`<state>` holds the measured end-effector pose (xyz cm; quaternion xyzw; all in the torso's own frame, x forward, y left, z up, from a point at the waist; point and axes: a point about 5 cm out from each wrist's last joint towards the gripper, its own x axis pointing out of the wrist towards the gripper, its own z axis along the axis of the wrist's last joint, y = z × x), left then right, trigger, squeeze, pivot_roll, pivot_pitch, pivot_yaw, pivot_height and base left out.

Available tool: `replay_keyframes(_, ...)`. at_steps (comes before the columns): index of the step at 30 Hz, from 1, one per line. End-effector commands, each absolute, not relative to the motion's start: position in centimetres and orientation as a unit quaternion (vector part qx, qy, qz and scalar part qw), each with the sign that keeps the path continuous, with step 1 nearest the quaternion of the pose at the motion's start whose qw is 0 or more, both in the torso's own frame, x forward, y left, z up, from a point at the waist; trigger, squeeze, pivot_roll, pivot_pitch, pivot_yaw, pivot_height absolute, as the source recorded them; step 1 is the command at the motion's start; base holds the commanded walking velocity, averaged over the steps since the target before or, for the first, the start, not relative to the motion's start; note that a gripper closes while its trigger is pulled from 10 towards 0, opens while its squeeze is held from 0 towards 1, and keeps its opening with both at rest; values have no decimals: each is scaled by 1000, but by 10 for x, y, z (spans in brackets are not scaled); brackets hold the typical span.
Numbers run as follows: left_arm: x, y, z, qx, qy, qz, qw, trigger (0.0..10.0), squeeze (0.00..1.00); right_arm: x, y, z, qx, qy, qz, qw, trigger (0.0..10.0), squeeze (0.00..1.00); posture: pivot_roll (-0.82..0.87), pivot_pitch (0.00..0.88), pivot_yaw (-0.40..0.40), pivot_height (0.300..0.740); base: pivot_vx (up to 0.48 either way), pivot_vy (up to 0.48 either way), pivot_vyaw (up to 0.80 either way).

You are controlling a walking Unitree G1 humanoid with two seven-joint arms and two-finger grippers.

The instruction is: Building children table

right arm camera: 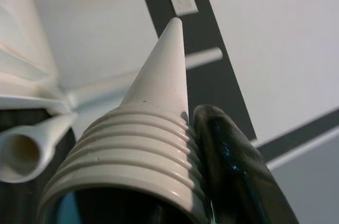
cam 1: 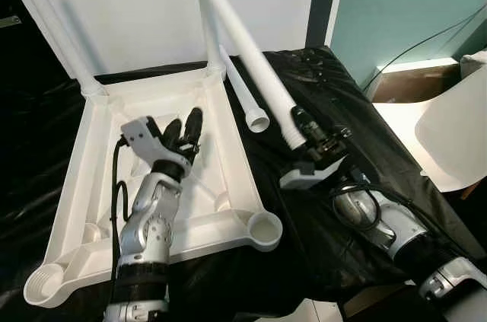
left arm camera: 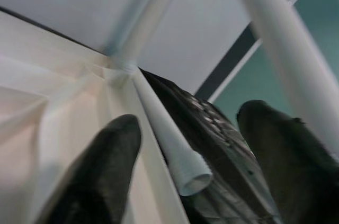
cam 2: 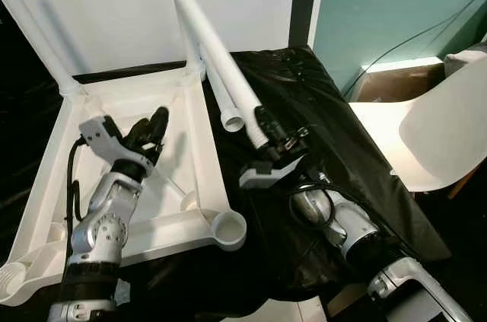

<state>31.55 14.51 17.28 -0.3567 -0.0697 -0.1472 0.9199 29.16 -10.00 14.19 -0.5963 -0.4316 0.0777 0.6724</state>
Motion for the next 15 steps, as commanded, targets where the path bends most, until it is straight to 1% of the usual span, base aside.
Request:
replay_keyframes(1, 305, 134, 189, -379, -129, -321, 858, 10000, 1000, 287, -98, 143, -592, -454, 81, 661, 0, 0, -103, 0, 46, 740, 0, 0, 0)
replay_keyframes(2, 305, 134, 189, -379, -129, -321, 858, 10000, 1000, 287, -98, 143, -592, -454, 81, 661, 0, 0, -103, 0, 46, 740, 0, 0, 0)
replay_keyframes(3, 302, 134, 195, -416, -134, -351, 828, 10000, 1000, 284, -98, 141, -594, -461, 87, 653, 0, 0, -104, 0, 47, 740, 0, 0, 0)
replay_keyframes(4, 302, 134, 195, -416, -134, -351, 828, 10000, 1000, 284, -98, 141, -594, -461, 87, 653, 0, 0, -104, 0, 47, 740, 0, 0, 0)
replay_keyframes(5, 296, 137, 208, -471, -153, -399, 772, 10000, 533, 280, -102, 133, -601, -468, 104, 640, 0, 0, -106, 0, 50, 740, 0, 0, 0)
replay_keyframes(6, 296, 137, 208, -471, -153, -399, 772, 10000, 533, 280, -102, 133, -601, -468, 104, 640, 0, 0, -106, 0, 50, 740, 0, 0, 0)
replay_keyframes(7, 295, 138, 212, -484, -160, -409, 757, 10000, 0, 278, -104, 129, -604, -469, 113, 634, 0, 0, -106, 0, 51, 740, 0, 0, 0)
replay_keyframes(8, 295, 138, 212, -484, -160, -409, 757, 10000, 0, 278, -104, 129, -604, -469, 113, 634, 0, 0, -106, 0, 51, 740, 0, 0, 0)
replay_keyframes(9, 296, 140, 215, -490, -165, -412, 750, 10000, 0, 275, -105, 126, -605, -474, 123, 628, 0, 0, -105, 0, 55, 740, 0, 0, 0)
replay_keyframes(10, 296, 140, 215, -490, -165, -412, 750, 10000, 0, 275, -105, 126, -605, -474, 123, 628, 0, 0, -105, 0, 55, 740, 0, 0, 0)
replay_keyframes(12, 300, 140, 216, -493, -165, -412, 748, 10000, 0, 270, -106, 121, -608, -481, 145, 615, 0, 0, -105, 0, 57, 740, 0, 0, 0)
replay_keyframes(13, 300, 140, 216, -493, -165, -412, 748, 10000, 0, 270, -106, 121, -608, -481, 145, 615, 0, 0, -105, 0, 57, 740, 0, 0, 0)
replay_keyframes(15, 302, 136, 216, -486, -155, -419, 751, 10000, 0, 265, -108, 117, -610, -491, 161, 601, 0, 0, -105, 0, 63, 740, 0, 0, 0)
